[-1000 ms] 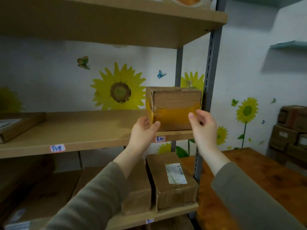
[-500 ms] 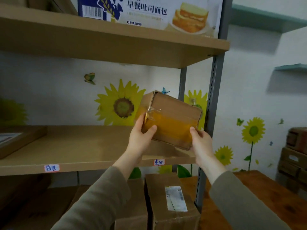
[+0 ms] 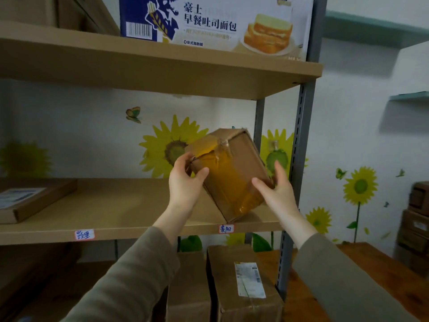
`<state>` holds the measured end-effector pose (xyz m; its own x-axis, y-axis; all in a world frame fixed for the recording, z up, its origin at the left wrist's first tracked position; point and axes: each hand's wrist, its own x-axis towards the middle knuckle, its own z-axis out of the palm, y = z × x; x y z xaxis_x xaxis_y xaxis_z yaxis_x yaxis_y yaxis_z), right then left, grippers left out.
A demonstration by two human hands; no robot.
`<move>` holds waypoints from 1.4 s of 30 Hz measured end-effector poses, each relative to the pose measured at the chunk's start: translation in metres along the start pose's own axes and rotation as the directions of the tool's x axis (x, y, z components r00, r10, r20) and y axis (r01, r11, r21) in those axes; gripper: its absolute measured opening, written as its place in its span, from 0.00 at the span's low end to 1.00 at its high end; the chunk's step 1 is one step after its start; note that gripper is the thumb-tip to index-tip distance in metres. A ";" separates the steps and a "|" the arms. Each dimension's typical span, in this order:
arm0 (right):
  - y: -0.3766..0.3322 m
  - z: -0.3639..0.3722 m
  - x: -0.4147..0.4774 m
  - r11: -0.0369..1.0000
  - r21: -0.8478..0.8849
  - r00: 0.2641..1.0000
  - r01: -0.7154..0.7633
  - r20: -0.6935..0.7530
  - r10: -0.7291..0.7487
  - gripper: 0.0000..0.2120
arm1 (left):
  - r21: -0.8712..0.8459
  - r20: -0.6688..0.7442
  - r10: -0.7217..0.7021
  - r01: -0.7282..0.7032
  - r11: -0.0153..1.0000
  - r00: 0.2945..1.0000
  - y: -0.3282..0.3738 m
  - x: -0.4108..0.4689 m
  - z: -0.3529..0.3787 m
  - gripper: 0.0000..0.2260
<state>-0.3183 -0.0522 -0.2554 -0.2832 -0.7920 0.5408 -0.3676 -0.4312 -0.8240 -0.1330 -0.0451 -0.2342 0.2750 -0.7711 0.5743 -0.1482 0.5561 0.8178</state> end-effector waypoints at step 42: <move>0.017 -0.022 0.018 0.613 0.683 0.880 -0.397 0.094 0.465 0.27 | 0.012 0.248 0.115 -0.122 0.992 0.962 -0.022 -0.024 0.003 0.29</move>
<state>-0.3495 -0.0642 -0.2562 -0.3374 -0.9382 0.0766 0.4920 -0.2451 -0.8354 -0.1391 -0.0396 -0.2656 0.0115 -0.7547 0.6560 -0.1921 0.6422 0.7421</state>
